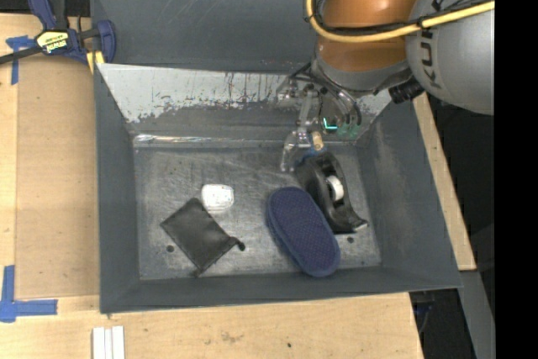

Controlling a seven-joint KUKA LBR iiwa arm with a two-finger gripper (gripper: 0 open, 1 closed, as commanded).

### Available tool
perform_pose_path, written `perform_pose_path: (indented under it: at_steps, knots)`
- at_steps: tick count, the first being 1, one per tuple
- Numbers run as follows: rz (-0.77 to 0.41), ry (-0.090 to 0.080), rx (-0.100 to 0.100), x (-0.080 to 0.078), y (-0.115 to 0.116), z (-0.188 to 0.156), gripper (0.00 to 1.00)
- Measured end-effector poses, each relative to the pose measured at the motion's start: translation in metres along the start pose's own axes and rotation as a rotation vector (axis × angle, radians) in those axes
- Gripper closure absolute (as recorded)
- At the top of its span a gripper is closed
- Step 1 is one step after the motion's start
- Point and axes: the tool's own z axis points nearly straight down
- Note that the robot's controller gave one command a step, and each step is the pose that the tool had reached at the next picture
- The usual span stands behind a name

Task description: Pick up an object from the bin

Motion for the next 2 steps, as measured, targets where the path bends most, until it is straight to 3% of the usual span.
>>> perform_pose_path:
  at_steps: [1,2]
  knots:
    - [-0.225,-0.012,0.001,0.051,0.108,0.155,0.0]
    - [-0.257,-0.012,0.001,0.041,0.053,0.124,0.0]
